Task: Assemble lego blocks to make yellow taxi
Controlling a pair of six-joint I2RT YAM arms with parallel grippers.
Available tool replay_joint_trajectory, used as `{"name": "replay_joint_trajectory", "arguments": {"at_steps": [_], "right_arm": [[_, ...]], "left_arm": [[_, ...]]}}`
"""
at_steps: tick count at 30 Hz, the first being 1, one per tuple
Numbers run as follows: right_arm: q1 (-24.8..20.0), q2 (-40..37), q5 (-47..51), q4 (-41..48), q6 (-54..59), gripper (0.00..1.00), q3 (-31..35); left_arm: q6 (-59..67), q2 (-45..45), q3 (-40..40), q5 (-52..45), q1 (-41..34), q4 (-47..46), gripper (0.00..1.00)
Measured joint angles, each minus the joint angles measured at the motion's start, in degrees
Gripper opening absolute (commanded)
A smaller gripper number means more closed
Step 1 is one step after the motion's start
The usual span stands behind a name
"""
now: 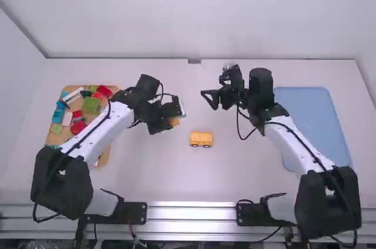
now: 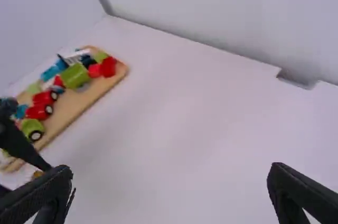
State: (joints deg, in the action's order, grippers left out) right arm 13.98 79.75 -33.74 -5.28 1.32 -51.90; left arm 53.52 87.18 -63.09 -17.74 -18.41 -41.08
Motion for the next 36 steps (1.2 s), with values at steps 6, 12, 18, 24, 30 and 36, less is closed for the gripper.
{"name": "replay_joint_trajectory", "arguments": {"at_steps": [6, 12, 18, 24, 30, 36], "right_arm": [[1.92, -10.54, 10.34, 12.37, 1.92, 0.99, 0.0], [6.45, -20.0, 20.63, 20.28, 2.64, 0.98, 0.0], [10.84, -23.3, 28.33, 22.36, 2.67, 0.98, -0.02], [12.92, -22.16, 33.11, 21.33, 2.03, 0.98, 0.0], [11.72, -17.4, 34.45, 18.69, 1.92, 0.99, 0.0], [10.16, -16.24, 34.58, 18.32, 2.03, 0.99, 0.0]], "left_arm": [[9.64, 8.33, 1.29, 8.09, -3.67, 2.75, 0.02], [12.5, 17.38, 1.27, 12.79, -5.57, 4.39, 0.03], [12.24, 19.65, 1.29, 13.57, -5.75, 6.16, 0.18], [12.15, 19.65, 1.29, 11.82, -5.77, 6.97, 0.99], [13.18, 19.65, 1.27, 9.6, -5.66, 8.52, 0.99], [15.45, 19.65, 1.27, 1.42, -1.77, 8.39, 1.0]]}}
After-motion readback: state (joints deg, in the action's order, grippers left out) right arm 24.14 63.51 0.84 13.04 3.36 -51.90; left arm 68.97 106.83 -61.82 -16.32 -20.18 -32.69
